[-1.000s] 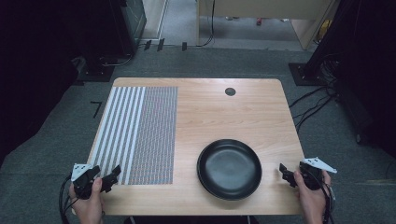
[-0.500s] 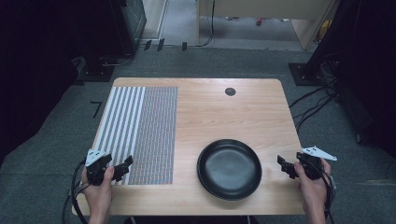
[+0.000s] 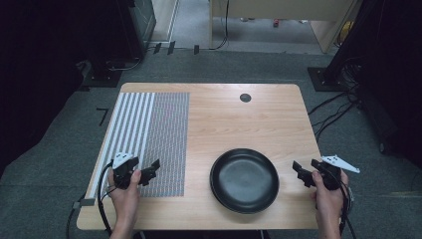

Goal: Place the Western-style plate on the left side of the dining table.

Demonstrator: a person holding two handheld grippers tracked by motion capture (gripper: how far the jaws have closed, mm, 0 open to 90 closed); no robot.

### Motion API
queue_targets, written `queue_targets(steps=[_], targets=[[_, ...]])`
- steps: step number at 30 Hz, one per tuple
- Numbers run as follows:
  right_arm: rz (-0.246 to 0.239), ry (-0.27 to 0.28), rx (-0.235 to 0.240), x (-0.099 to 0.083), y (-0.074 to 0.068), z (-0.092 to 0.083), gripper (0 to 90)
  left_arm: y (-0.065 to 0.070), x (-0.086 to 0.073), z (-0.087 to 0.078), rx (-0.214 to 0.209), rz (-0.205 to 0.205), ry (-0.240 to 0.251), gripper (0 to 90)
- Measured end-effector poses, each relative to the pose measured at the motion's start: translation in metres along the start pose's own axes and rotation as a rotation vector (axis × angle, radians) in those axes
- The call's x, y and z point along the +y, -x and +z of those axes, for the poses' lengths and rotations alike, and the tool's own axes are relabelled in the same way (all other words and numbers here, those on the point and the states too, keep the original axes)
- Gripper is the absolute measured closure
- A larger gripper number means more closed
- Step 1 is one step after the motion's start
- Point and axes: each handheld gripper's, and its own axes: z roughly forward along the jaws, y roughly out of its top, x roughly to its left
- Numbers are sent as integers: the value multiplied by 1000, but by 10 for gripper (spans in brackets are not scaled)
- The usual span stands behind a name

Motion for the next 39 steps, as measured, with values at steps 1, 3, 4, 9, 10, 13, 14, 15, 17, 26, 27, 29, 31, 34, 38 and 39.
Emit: queue_targets(steps=[1,3,4,9,10,13,14,15,17,26,27,29,31,34,38,39], targets=[[0,4,4,0,-1,-1,223,3,0,1,-12,-1,4,135],[12,9,27,0,-3,-5,223,14,3,5,-46,15,3,135],[19,12,38,0,-3,-6,222,18,4,6,-57,24,4,135],[13,10,37,0,-8,-10,226,33,10,8,-100,36,20,135],[10,9,39,-1,-11,-12,226,37,11,8,-112,41,24,135],[14,7,50,-1,-14,-13,228,51,14,10,-142,71,25,135],[20,3,64,-1,-16,-14,230,58,13,12,-159,87,22,135],[23,2,66,-1,-17,-15,232,58,13,12,-159,87,22,135],[29,6,75,-1,-19,-16,238,63,12,14,-173,97,12,135],[25,0,107,0,-32,-13,282,85,6,19,-215,108,-18,135],[25,0,107,0,-32,-13,282,88,6,19,-221,109,-20,135],[31,4,108,0,-34,-12,304,93,6,20,-227,112,-18,135],[35,10,113,0,-36,-11,319,98,5,20,-238,107,-24,135],[43,3,116,-2,-40,-10,354,104,3,21,-250,112,-33,135],[46,0,117,-1,-48,-7,390,111,0,25,-278,127,-51,145],[46,0,117,-1,-48,-7,390,113,0,26,-288,122,-54,145]])
